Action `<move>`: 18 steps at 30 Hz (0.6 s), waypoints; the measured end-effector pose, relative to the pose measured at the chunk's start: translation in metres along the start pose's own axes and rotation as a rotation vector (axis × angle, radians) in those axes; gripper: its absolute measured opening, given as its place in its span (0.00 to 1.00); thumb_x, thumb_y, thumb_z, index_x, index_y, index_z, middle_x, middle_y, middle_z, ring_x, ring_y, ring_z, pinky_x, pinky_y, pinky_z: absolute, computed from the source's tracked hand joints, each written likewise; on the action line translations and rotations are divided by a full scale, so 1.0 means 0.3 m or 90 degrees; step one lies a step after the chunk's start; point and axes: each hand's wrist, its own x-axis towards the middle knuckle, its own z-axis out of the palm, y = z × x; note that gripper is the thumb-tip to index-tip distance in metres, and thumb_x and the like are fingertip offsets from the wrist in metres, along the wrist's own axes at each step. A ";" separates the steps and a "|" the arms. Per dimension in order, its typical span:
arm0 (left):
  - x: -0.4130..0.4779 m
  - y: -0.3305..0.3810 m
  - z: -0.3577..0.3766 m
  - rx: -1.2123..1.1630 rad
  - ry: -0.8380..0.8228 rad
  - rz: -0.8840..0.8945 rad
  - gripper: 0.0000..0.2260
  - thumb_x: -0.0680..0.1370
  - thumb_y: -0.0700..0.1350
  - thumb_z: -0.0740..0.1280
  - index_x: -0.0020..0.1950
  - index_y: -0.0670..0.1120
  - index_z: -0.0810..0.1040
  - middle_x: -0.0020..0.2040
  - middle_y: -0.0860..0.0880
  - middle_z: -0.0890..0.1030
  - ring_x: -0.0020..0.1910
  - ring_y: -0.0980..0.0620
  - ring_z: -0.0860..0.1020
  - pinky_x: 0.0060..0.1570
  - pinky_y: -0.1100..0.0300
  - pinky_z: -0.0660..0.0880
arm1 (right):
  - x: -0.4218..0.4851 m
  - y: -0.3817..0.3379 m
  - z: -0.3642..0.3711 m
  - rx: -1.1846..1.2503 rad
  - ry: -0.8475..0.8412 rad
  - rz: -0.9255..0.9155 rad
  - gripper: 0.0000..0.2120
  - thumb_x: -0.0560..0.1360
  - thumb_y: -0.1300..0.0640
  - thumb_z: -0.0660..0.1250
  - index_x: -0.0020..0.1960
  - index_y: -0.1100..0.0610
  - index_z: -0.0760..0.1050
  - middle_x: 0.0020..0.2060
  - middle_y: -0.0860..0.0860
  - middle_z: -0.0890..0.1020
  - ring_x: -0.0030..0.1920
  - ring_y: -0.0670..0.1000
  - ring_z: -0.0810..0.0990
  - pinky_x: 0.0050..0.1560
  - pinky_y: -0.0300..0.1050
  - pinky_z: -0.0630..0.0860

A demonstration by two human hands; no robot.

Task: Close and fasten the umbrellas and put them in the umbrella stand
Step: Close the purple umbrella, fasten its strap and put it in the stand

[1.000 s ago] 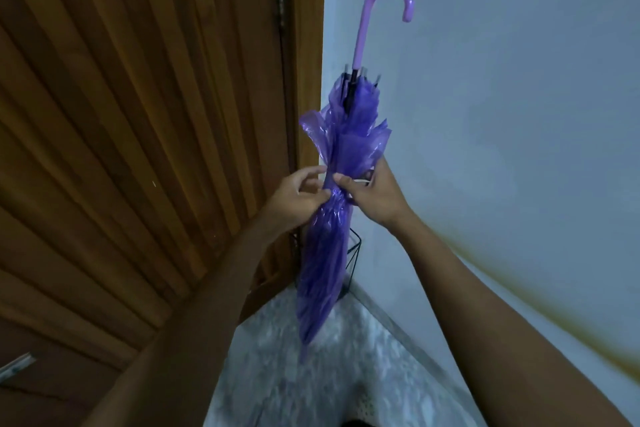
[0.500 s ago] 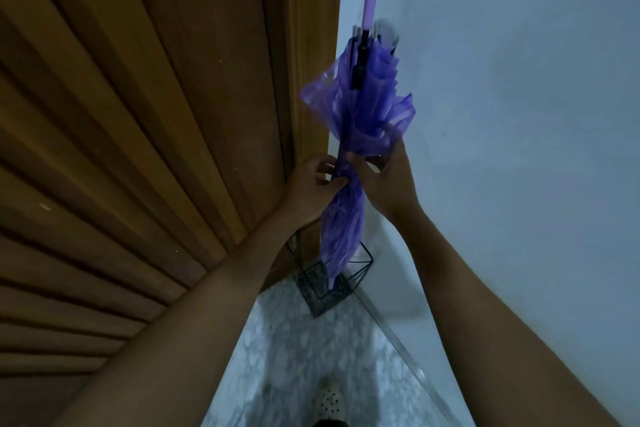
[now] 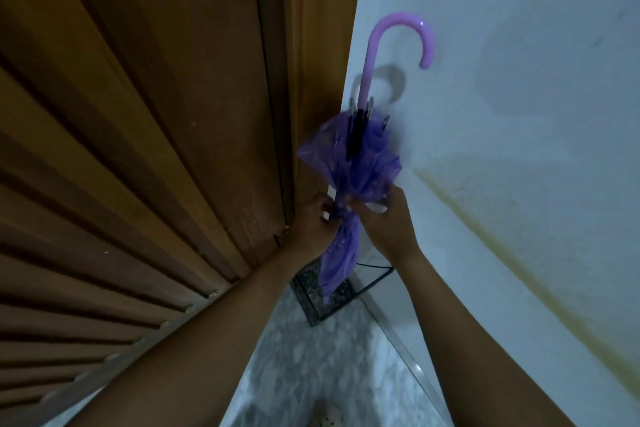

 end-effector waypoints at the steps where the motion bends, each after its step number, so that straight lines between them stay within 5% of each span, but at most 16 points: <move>1: 0.012 -0.051 0.030 0.010 -0.003 -0.007 0.06 0.75 0.35 0.70 0.50 0.38 0.76 0.42 0.44 0.79 0.44 0.45 0.79 0.47 0.52 0.75 | -0.009 0.052 0.011 -0.001 0.007 0.041 0.18 0.72 0.55 0.75 0.60 0.53 0.75 0.52 0.46 0.83 0.50 0.42 0.81 0.49 0.39 0.78; 4: 0.044 -0.184 0.108 0.057 0.002 -0.027 0.04 0.75 0.37 0.69 0.46 0.42 0.75 0.39 0.46 0.78 0.39 0.48 0.76 0.42 0.55 0.72 | -0.023 0.196 0.040 -0.032 0.037 0.115 0.21 0.74 0.55 0.73 0.64 0.50 0.70 0.50 0.39 0.79 0.47 0.35 0.79 0.45 0.27 0.74; 8: 0.097 -0.301 0.169 0.045 0.011 -0.087 0.07 0.76 0.39 0.69 0.51 0.37 0.80 0.43 0.46 0.79 0.43 0.50 0.76 0.44 0.65 0.68 | -0.034 0.366 0.091 -0.048 0.017 0.161 0.07 0.76 0.61 0.68 0.49 0.50 0.73 0.44 0.46 0.81 0.46 0.51 0.81 0.48 0.52 0.79; 12: 0.139 -0.347 0.196 0.005 0.004 -0.167 0.13 0.76 0.37 0.68 0.60 0.37 0.78 0.57 0.39 0.82 0.56 0.42 0.80 0.56 0.55 0.75 | -0.077 0.491 0.148 -0.021 0.001 0.200 0.11 0.77 0.66 0.64 0.43 0.50 0.73 0.37 0.46 0.79 0.39 0.47 0.78 0.42 0.48 0.77; 18: 0.142 -0.390 0.239 -0.109 0.021 -0.256 0.16 0.71 0.38 0.71 0.59 0.42 0.79 0.57 0.38 0.82 0.56 0.39 0.80 0.59 0.45 0.77 | -0.055 0.552 0.171 -0.109 -0.057 0.342 0.14 0.77 0.63 0.64 0.34 0.54 0.68 0.30 0.50 0.75 0.33 0.50 0.72 0.35 0.44 0.67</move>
